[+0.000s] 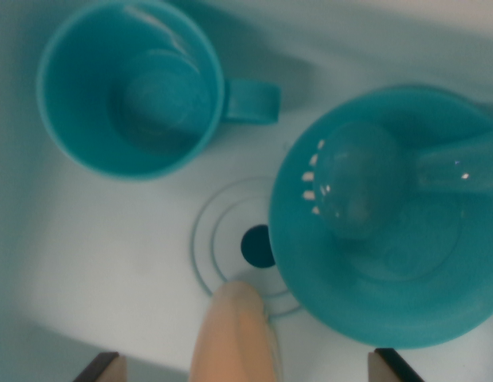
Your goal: Pick detergent from the sink
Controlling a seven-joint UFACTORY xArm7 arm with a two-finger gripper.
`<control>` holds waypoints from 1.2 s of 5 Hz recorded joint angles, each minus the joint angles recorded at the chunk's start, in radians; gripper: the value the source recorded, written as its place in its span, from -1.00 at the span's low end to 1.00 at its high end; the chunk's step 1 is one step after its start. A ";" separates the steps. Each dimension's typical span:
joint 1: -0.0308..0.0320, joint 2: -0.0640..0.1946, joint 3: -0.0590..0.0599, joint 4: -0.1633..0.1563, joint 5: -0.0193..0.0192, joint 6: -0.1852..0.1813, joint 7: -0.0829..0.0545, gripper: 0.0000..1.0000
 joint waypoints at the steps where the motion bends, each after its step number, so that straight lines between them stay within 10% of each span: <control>1: -0.0026 0.000 -0.004 -0.023 0.0006 -0.024 -0.013 -1.00; 6: -0.0060 0.000 -0.009 -0.053 0.0014 -0.056 -0.030 -1.00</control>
